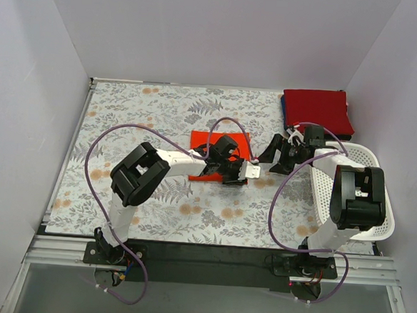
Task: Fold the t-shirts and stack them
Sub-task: Neatly place the folded tshirt to the corner
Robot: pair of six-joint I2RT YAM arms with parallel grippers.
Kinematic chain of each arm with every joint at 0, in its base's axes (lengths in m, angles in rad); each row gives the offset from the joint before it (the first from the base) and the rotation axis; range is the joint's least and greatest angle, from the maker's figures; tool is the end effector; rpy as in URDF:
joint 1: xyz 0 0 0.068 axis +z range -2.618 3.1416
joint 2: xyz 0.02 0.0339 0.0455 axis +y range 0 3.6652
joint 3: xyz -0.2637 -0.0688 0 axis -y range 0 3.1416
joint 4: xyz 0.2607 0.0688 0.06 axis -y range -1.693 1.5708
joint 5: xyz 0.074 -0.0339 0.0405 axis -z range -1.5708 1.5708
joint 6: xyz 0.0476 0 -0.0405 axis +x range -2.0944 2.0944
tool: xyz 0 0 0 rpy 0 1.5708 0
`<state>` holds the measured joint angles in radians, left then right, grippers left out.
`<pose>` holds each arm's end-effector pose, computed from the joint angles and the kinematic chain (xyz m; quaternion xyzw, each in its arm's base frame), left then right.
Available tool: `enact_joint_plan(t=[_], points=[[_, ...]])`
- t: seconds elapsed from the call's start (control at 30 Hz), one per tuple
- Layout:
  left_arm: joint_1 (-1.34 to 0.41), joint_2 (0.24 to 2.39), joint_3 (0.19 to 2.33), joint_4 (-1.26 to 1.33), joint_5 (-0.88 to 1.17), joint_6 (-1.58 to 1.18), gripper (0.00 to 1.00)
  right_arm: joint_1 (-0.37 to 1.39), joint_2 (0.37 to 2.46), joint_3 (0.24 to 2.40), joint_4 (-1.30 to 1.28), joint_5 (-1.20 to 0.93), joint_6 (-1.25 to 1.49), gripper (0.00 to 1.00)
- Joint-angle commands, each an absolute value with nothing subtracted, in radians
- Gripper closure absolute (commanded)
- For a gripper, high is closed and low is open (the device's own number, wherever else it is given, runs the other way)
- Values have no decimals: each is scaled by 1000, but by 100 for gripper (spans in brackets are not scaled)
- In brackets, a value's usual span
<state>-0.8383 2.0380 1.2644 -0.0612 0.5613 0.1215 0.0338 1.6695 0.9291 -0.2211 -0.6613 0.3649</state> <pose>0.2780 -0.3470 0.1250 0.5023 0.7493 -0.3633 0.2331 0.3416 0.0408 0.1529 0.0526 0.9060 0.3598 0.2168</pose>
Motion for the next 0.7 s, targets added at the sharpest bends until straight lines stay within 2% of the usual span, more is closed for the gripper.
enact_joint_plan(t=[0.0, 0.17, 0.2, 0.3, 0.37, 0.5, 0.67], points=[[-842, 2054, 1289, -91, 560, 124, 71, 35, 1648, 907, -190, -681, 374, 2], [-842, 2069, 1278, -95, 552, 111, 75, 35, 1649, 887, -163, -689, 399, 2], [-842, 2071, 1279, -95, 551, 103, 84, 35, 1652, 882, -152, -692, 416, 2], [-841, 2068, 1302, -98, 549, 54, 99, 44, 1658, 865, -95, -696, 448, 2], [-841, 2063, 1340, -110, 551, 29, 100, 52, 1658, 833, -34, -696, 501, 2], [-819, 2040, 1388, -121, 578, -84, 100, 78, 1646, 758, 248, -681, 661, 2], [-802, 2010, 1399, -103, 587, -141, 100, 123, 1664, 764, 324, -609, 751, 2]])
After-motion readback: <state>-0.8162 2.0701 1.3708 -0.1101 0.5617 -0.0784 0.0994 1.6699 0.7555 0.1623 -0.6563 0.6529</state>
